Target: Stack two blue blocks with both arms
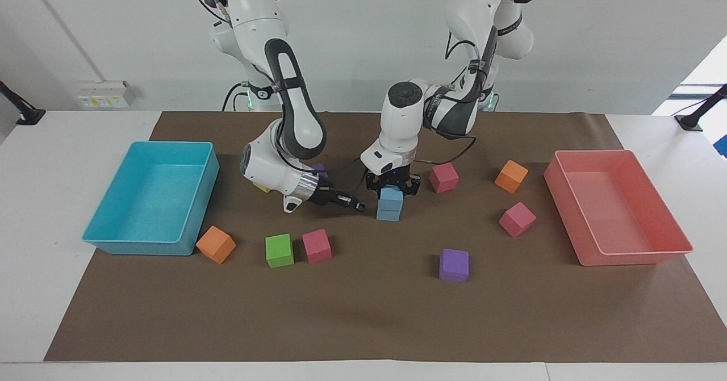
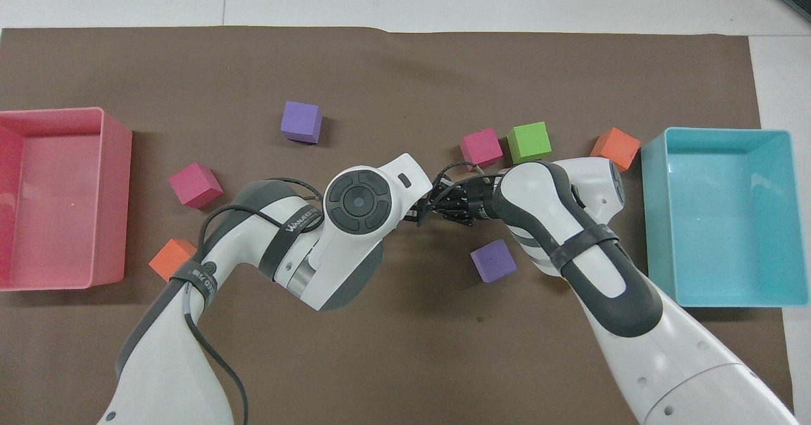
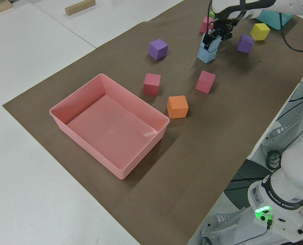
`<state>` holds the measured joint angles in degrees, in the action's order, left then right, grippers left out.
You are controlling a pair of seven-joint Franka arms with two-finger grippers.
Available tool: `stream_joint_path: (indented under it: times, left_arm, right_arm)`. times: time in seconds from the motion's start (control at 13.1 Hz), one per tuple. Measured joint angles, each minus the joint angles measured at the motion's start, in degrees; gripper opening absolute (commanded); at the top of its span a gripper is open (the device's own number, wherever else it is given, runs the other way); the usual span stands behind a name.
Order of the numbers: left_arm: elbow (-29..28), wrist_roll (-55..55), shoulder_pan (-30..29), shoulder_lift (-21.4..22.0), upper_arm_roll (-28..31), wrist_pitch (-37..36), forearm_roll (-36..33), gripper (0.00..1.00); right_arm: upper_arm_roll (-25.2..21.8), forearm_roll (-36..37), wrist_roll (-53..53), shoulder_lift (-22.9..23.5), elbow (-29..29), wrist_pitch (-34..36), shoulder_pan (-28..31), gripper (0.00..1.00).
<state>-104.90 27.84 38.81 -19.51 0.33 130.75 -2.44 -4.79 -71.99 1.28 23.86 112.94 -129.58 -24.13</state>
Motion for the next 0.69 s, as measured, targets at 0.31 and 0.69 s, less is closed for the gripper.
stream_joint_path:
  times: [0.31,0.69]
  left_arm:
    - [0.0,0.0,0.0,0.0,0.0,0.1,0.0,0.89]
    - [0.0,0.0,0.0,0.0,0.0,0.1,0.0,0.96]
  right_arm:
    - [0.0,0.0,0.0,0.0,0.0,0.0,0.0,0.0]
    - [0.0,0.0,0.0,0.0,0.0,0.0,0.0,0.0]
